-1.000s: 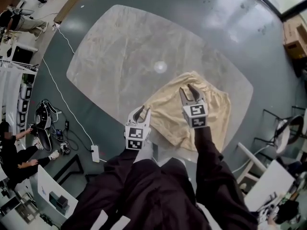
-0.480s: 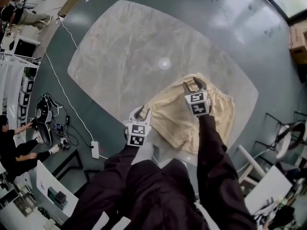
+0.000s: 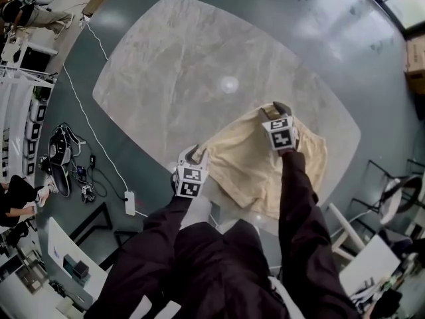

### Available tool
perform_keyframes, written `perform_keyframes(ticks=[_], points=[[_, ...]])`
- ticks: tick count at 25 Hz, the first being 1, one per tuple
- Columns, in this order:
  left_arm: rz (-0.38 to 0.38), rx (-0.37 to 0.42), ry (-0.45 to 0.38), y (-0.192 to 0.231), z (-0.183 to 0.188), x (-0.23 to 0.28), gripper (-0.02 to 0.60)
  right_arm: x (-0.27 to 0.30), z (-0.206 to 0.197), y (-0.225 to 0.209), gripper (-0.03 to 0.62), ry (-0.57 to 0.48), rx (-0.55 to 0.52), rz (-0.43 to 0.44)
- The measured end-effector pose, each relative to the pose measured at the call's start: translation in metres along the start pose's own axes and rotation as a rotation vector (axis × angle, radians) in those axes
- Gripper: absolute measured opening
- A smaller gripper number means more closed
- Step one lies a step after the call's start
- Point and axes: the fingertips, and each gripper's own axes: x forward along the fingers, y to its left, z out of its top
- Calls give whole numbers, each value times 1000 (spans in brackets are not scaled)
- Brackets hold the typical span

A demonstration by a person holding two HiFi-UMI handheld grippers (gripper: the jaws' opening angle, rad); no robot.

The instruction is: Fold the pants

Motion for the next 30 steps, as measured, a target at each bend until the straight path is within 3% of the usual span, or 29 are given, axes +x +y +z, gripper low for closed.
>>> perform_keyframes(ticks=[7,11,13,15,22,30], points=[[-1,-3,28,-2,-16,14,97,9,-6,7,174,52,-25,17],[3,9,30,-2,-15,16,82,10,-8,9,84,61,17,60],[-11,9,54,-6,-17,16,31,10,-11,10,28,60,13,73],[-19,10,64,-9,-16,13,23,7,-11,9,18,53,1,72],[-44,-6,-11,-18,5,-16,20,-20,5,3,17,-8,18,46],[-132,21,-91,-51,23,-60,20,-60,17,-5,17,-85,55,15]])
